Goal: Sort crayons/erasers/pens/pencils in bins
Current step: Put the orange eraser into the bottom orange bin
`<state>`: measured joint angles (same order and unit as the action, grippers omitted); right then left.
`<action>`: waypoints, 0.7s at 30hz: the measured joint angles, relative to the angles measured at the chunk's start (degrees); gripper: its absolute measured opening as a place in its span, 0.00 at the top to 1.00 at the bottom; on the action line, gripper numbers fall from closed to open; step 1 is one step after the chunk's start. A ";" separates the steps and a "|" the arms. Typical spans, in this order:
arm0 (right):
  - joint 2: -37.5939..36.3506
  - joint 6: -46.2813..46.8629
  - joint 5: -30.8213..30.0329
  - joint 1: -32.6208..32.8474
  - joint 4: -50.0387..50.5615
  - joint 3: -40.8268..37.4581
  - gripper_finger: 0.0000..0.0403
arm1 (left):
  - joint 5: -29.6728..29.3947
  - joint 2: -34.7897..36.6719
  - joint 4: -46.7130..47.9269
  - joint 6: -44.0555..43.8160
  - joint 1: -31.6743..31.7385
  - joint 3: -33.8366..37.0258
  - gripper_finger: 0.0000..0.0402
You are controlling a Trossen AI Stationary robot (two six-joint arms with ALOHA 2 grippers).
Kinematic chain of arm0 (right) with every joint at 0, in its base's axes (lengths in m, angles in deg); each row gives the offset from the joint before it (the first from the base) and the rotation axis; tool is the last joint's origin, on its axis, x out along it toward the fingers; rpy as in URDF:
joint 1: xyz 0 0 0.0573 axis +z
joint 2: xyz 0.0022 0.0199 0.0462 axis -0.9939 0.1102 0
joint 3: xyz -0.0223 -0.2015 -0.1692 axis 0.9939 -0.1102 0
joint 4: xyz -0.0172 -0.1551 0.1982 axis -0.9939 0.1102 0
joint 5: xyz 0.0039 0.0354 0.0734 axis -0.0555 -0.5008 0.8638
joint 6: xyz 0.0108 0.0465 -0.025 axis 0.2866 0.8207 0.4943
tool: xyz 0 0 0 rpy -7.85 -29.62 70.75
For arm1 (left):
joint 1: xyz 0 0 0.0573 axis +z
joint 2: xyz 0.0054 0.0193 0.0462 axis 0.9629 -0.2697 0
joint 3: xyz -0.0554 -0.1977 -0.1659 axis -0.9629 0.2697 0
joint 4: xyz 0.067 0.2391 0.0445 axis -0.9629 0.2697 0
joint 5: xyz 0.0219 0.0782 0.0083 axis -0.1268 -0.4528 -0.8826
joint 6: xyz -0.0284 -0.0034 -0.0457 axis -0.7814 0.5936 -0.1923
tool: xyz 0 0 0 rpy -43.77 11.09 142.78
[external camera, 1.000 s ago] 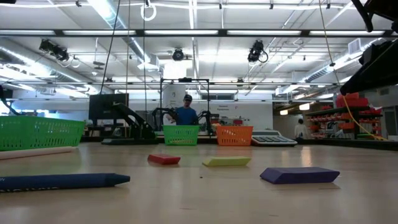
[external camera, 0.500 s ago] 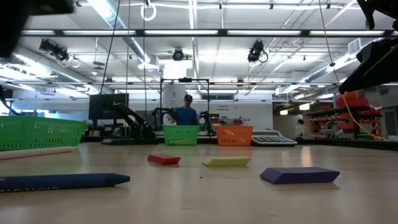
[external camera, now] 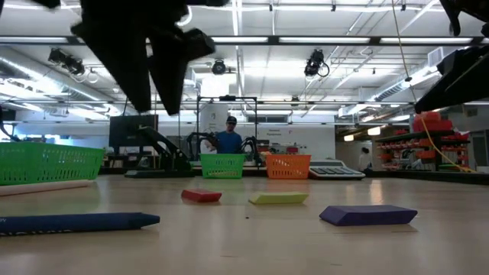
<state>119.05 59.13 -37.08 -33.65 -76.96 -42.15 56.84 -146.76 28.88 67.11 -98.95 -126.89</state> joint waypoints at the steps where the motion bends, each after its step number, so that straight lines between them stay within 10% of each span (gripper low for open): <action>1: 0.00 0.17 -0.49 -0.02 0.00 0.00 0.36 | 0.00 -0.93 -0.59 2.35 0.37 -0.01 0.51; 21: 0.00 4.95 -3.69 0.78 -0.44 0.00 0.36 | 0.72 -10.88 -8.40 23.29 6.10 0.02 0.42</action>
<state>119.05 64.09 -40.77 -32.87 -77.40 -42.15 57.56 -157.64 20.47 90.40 -92.85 -126.88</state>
